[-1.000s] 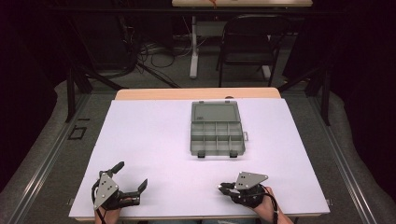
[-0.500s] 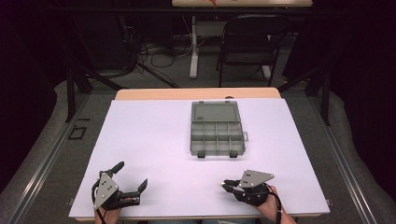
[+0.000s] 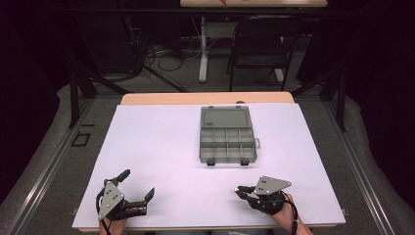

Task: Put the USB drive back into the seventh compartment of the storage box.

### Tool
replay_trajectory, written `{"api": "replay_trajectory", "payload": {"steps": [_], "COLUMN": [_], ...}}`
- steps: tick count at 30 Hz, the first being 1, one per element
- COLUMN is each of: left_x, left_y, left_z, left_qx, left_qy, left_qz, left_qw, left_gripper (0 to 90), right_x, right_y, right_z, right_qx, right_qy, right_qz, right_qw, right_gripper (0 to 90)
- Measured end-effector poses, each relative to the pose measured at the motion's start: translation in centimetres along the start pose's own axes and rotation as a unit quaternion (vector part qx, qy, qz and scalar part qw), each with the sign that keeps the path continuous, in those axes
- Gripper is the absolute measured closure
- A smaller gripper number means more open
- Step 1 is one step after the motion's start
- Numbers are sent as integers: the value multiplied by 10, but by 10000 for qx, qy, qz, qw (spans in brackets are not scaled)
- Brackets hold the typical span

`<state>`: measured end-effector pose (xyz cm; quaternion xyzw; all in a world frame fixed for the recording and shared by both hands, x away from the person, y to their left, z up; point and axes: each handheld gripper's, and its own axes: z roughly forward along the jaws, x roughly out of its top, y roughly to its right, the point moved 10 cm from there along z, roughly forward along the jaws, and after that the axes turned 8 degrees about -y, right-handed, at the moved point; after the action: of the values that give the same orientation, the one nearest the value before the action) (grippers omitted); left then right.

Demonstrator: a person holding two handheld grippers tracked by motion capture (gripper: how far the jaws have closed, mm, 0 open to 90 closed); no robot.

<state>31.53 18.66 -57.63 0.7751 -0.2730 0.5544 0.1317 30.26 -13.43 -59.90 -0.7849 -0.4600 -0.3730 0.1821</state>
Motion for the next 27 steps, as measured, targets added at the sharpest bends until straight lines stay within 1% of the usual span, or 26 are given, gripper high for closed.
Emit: {"api": "replay_trajectory", "payload": {"steps": [17,27], "left_x": [1,1], "left_y": [0,0], "left_z": [0,-1], "left_qx": [-5,2], "left_qy": [22,35], "left_qz": [19,30], "left_qw": [10000,10000], "left_gripper": [2,3], "right_x": [-1,0], "right_y": [10,18], "right_z": [-2,-8], "right_qx": [-184,-301], "right_qy": [24,86], "right_qz": [106,200], "right_qw": [9998,9993], "right_gripper": [789,789]}}
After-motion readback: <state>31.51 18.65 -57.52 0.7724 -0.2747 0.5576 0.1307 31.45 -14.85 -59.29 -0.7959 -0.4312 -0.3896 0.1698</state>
